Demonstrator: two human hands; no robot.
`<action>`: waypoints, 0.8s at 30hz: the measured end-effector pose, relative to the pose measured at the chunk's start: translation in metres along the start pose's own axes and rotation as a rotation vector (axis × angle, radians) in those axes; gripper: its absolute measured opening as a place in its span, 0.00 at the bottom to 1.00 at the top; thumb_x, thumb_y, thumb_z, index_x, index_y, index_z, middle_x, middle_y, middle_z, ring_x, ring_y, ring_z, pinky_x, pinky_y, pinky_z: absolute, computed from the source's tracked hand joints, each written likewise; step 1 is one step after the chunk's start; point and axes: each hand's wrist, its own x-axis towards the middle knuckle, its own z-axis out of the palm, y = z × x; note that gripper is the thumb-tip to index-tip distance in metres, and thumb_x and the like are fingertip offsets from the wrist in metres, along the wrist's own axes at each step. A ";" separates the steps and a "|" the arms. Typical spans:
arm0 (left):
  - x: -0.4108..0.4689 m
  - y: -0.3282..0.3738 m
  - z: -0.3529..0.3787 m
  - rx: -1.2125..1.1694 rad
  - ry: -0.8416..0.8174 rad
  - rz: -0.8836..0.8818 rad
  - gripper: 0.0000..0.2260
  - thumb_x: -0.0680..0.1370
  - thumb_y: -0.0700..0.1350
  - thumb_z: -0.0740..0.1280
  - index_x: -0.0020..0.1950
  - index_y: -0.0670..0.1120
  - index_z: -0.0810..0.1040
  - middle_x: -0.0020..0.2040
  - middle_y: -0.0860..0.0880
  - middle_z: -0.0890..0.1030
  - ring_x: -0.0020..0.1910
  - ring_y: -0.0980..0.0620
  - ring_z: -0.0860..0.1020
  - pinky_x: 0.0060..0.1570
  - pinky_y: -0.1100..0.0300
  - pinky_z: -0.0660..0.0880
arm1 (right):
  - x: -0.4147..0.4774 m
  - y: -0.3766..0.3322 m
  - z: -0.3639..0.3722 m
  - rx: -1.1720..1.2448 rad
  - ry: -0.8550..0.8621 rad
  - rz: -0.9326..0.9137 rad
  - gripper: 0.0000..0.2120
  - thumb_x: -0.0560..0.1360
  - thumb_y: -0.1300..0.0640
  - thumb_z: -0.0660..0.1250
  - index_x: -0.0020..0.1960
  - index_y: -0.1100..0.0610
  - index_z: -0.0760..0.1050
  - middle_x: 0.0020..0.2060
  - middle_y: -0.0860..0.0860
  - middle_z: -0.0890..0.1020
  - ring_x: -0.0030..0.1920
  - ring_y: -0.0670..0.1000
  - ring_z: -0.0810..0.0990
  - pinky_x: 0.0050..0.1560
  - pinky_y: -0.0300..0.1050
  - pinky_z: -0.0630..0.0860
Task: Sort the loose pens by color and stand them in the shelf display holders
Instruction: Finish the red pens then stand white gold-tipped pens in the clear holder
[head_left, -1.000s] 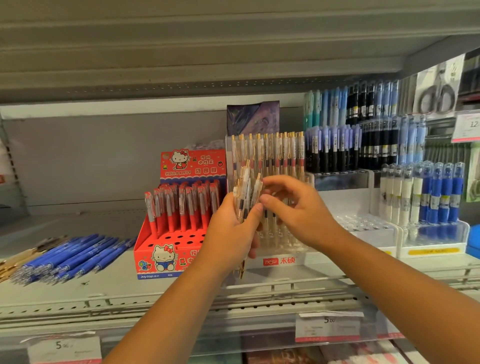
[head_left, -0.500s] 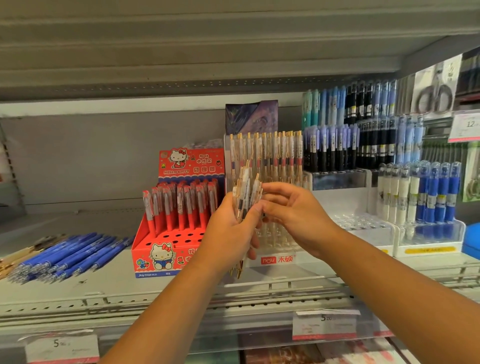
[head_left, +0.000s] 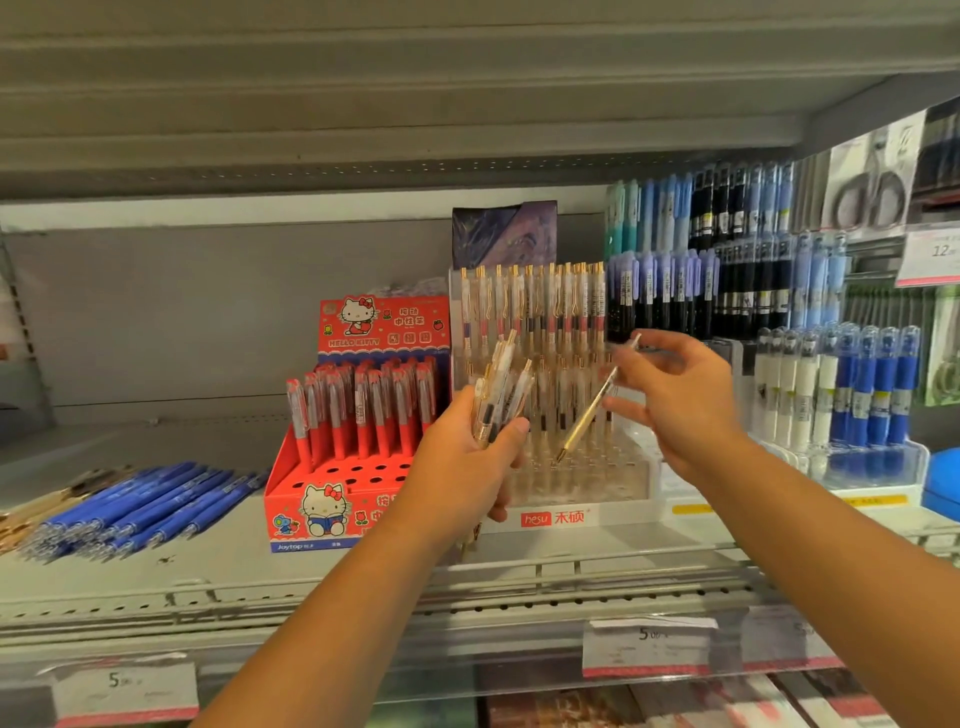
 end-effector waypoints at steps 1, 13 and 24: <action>0.000 0.000 0.000 0.027 -0.002 0.005 0.11 0.81 0.47 0.65 0.61 0.59 0.72 0.33 0.55 0.80 0.25 0.52 0.74 0.26 0.59 0.74 | 0.003 0.000 -0.003 -0.035 0.035 -0.032 0.11 0.75 0.62 0.72 0.54 0.53 0.76 0.48 0.57 0.83 0.43 0.52 0.86 0.37 0.47 0.83; 0.000 0.001 0.001 0.075 0.009 -0.012 0.11 0.78 0.56 0.67 0.60 0.58 0.74 0.34 0.61 0.77 0.27 0.61 0.73 0.28 0.64 0.70 | 0.017 0.006 -0.011 -0.402 0.085 -0.311 0.11 0.73 0.59 0.75 0.52 0.52 0.77 0.42 0.49 0.81 0.42 0.47 0.82 0.32 0.39 0.81; 0.000 0.002 0.002 0.026 0.040 0.028 0.02 0.81 0.54 0.63 0.51 0.61 0.74 0.32 0.56 0.75 0.25 0.57 0.69 0.26 0.59 0.69 | 0.015 0.019 -0.002 -0.873 -0.109 -0.293 0.13 0.74 0.51 0.73 0.55 0.55 0.79 0.40 0.45 0.81 0.36 0.47 0.82 0.37 0.48 0.83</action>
